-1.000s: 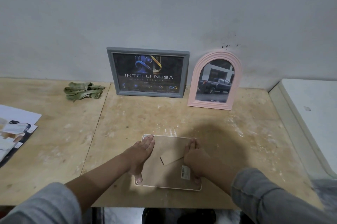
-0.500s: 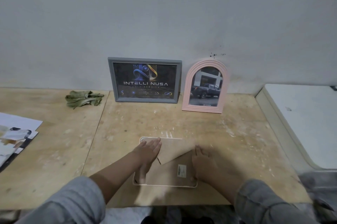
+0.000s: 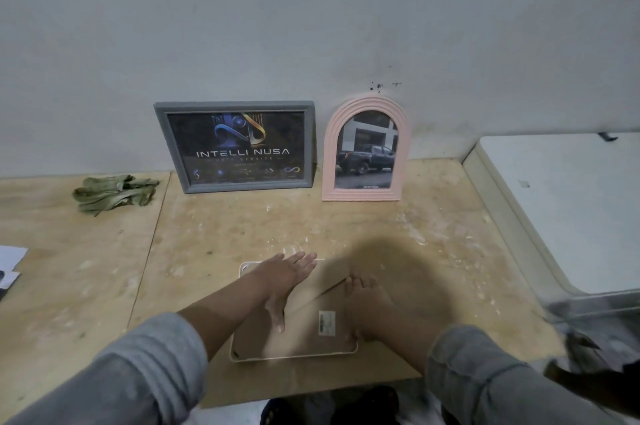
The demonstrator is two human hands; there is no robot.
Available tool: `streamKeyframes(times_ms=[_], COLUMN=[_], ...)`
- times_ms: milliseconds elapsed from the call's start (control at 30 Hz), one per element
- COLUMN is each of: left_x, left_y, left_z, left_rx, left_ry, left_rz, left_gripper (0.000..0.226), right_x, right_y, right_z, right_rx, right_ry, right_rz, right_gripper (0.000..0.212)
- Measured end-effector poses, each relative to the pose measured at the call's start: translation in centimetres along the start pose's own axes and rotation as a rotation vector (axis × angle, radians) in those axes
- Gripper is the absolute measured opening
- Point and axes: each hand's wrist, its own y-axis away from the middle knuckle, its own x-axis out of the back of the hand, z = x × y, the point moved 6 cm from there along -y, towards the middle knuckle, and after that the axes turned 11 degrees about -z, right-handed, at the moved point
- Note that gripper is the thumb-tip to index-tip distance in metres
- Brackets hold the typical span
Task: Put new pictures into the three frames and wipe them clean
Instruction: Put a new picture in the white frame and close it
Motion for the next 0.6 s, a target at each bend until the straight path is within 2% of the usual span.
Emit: streamKeyframes(times_ms=[100,333,433,600], left_x=[-0.2,0.0,-0.2,-0.4], left_y=[-0.3,-0.2,-0.1,0.0], left_z=[-0.1,0.2,0.3,0.4], left_rx=[-0.02,-0.019,0.011,0.043], left_ry=[0.003,0.014,0.056,0.119], left_rz=[-0.011,-0.003,-0.007,-0.015], left_gripper=[0.147,0.148,0.149,0.15], right_x=[0.6,1.5,1.1,0.7], right_y=[-0.1,0.7,0.7,0.8], right_z=[-0.4,-1.2,-1.3,-1.1], right_rx=[0.061,0.077,0.029,-0.021], right_ry=[0.099,0.225,0.163,0.046], right_rz=[-0.016,-0.023,-0.016,-0.049], right_gripper=[0.092,0.085,0.084,0.097])
